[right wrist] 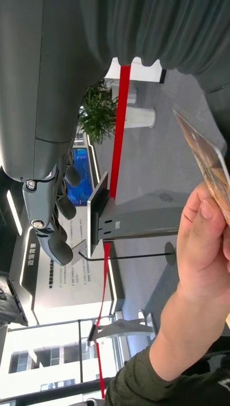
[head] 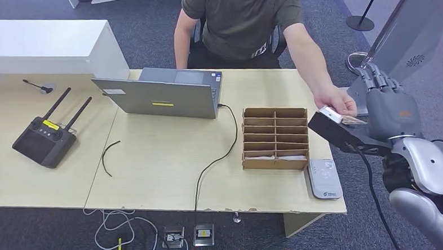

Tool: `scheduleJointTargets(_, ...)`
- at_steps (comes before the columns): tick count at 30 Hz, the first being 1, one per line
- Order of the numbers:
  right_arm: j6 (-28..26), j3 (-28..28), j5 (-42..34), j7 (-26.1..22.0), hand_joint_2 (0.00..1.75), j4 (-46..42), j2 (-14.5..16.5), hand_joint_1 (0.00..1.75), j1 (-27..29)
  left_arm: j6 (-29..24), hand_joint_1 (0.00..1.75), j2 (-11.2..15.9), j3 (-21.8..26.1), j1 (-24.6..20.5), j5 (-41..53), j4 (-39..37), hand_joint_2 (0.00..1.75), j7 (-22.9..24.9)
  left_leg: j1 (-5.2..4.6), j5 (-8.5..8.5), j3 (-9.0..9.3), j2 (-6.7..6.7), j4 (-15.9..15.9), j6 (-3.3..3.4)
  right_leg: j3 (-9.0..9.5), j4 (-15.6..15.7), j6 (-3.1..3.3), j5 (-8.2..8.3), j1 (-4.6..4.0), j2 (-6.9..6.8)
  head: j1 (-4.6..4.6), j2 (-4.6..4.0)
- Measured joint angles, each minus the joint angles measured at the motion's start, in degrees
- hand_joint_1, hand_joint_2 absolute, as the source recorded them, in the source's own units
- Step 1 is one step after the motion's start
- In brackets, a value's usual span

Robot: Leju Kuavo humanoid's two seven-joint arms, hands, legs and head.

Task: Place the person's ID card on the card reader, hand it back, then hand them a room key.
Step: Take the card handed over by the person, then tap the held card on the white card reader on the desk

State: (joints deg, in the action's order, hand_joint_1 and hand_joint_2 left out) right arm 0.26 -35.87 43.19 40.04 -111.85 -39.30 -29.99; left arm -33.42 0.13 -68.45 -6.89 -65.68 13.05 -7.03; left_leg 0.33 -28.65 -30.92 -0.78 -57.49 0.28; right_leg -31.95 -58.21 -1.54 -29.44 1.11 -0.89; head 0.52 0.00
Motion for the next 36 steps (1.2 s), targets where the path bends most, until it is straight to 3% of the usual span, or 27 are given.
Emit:
scheduleJointTargets(7, -2.9, 0.0, -0.2, 0.0, 1.75, 0.8, 0.0, 1.75, 0.2, 0.6, 0.0, 0.1, -0.6, -0.6, 1.1, 0.0, 0.0, 1.0, 0.0, 0.0, 0.01, 0.01, 0.0, 0.0, 0.0, 0.0, 0.0, 0.0, 0.0, 0.01, -0.01, 0.0)
scheduleJointTargets(25, -3.4, 0.9, -2.1, 0.1, 1.75, 2.7, -2.0, 1.75, 1.7, 0.6, 0.0, 0.2, -1.6, -1.2, 2.0, 0.0, 0.0, 1.9, 0.0, 0.0, 0.03, 0.03, 0.0, 0.0, 0.0, 0.0, 0.0, 0.0, 0.0, 0.03, 0.0, 0.0)
scheduleJointTargets(36, -7.7, 2.0, -2.9, 0.0, 1.75, 6.9, -2.2, 1.75, 11.2, 0.6, 0.0, 0.3, -1.6, -1.0, 2.0, 0.0, 0.0, 1.9, 0.0, -0.01, 0.01, 0.0, 0.0, 0.0, 0.0, 0.0, 0.0, 0.0, 0.0, 0.0, -0.02, 0.0)
